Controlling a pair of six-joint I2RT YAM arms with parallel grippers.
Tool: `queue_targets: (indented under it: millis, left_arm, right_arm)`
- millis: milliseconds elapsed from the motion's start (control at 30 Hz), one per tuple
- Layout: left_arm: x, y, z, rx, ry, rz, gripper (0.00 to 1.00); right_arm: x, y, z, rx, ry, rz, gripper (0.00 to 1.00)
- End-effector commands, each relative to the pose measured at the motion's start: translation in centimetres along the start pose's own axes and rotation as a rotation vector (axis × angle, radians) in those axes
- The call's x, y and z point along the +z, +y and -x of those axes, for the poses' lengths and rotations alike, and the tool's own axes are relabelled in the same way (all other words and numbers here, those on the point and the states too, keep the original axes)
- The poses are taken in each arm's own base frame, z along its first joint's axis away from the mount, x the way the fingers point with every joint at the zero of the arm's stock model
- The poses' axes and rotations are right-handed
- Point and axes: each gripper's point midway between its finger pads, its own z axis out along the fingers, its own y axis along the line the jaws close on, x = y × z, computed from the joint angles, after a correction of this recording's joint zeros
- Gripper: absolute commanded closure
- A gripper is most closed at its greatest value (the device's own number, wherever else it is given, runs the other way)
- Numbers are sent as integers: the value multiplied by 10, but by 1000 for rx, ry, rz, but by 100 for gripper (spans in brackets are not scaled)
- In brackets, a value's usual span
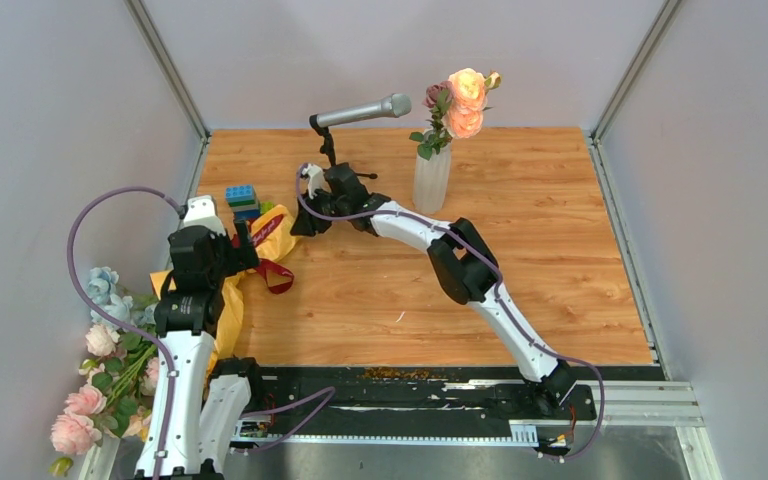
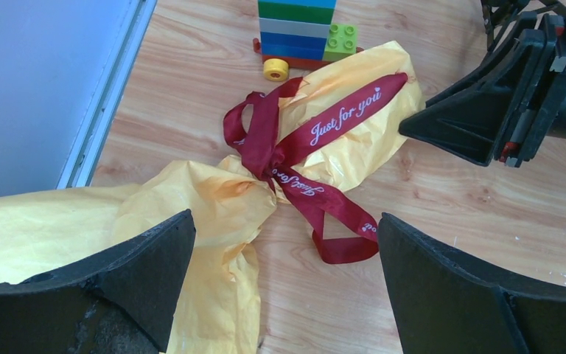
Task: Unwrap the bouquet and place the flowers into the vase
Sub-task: Adjust the fake flower at the center of the board.
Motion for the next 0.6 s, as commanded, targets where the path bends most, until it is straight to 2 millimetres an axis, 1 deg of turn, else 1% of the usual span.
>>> queue_targets:
  millis: [0,33,67,100,133,267,400,567]
  left_arm:
    - [-1,-5,9,20,-40,-23,0]
    - [-1,-5,9,21,-41,-25,0]
    - [-1,-5,9,22,-41,-27,0]
    - [-1,-6,9,23,-40,-27,0]
    - [0,-6,8,24,-38,-29,0]
    - [0,-8,8,26,-35,-36,0]
    - [0,-9,8,28,-35,-41,0]
    - [0,-14,8,32,-34,-69,0]
  right_arm:
    - [2,16,17,-21,-44,60,84]
    - [-1,15,16,-13,-43,43,91]
    - [-6,17,27,-25,-79,24,98]
    - [-10,15,26,-15,-88,-5,100]
    - [-15,8,22,5,-97,-57,100]
    - [-39,8,19,37,-145,-147,100]
    - [-67,13,14,57,-186,-246,100]
    - [-92,19,1,109,-196,-319,100]
